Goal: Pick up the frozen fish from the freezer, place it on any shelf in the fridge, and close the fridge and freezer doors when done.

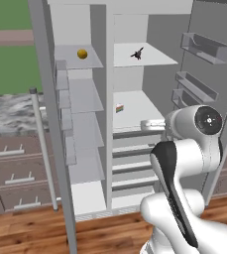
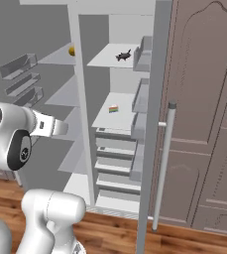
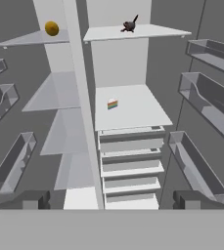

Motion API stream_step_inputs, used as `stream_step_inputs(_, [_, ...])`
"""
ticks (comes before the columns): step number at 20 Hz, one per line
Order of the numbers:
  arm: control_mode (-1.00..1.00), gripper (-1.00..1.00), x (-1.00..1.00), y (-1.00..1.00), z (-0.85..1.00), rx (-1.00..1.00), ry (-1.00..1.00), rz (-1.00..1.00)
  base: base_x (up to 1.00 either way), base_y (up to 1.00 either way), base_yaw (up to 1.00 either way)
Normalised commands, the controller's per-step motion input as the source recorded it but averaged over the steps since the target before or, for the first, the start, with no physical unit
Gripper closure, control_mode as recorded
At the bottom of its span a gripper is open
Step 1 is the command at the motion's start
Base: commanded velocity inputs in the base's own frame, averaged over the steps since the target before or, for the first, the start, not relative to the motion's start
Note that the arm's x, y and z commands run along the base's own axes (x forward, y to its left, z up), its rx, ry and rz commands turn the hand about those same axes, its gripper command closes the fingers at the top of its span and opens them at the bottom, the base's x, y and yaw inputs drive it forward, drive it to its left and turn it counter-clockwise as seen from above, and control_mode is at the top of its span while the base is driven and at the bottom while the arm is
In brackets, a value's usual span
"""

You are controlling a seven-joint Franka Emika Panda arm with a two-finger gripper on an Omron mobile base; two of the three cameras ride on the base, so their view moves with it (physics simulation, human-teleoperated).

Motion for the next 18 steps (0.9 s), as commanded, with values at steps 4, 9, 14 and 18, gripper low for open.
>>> stream_step_inputs(4, [1.00,-1.00,0.00,0.00,0.00,0.00,0.00,0.00,-0.27,0.00,0.00])
stream_step_inputs(9, [1.00,-1.00,0.00,0.00,0.00,0.00,0.00,0.00,-0.24,0.03,0.00])
stream_step_inputs(14, [1.00,-1.00,0.00,0.00,0.00,0.00,0.00,0.00,-0.21,0.02,0.00])
stream_step_inputs(18, [1.00,-1.00,0.00,0.00,0.00,0.00,0.00,0.00,-0.33,0.00,0.00])
